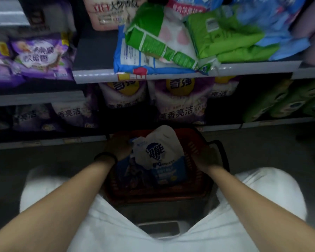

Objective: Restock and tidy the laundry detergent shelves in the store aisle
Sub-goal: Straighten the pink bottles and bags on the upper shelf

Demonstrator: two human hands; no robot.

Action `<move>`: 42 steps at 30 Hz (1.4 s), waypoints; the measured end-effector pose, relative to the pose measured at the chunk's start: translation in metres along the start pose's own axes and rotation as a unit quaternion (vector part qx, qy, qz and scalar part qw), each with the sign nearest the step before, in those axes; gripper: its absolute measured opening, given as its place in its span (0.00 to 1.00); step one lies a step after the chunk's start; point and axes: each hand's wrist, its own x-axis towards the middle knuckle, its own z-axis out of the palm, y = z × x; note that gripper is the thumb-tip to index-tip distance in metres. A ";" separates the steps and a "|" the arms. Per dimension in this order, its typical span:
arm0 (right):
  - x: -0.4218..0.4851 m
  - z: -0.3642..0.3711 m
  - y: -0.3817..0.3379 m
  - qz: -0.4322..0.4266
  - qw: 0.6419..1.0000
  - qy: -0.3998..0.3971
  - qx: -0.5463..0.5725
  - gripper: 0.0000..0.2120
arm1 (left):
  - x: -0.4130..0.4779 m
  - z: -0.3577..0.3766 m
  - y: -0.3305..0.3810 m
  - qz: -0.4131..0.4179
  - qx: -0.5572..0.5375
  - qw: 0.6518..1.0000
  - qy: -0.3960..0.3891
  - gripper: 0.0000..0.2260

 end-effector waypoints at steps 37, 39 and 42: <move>-0.186 -0.410 -0.324 -0.407 0.868 0.207 0.193 0.07 | -0.148 -0.437 0.288 0.195 -0.109 0.865 0.450 0.07; -0.191 -0.419 -0.355 -0.425 0.857 0.203 0.208 0.05 | -0.144 -0.455 0.282 0.160 -0.112 0.851 0.488 0.13; -0.196 -0.424 -0.400 -0.441 0.844 0.202 0.229 0.10 | -0.135 -0.472 0.282 0.114 -0.132 0.850 0.497 0.26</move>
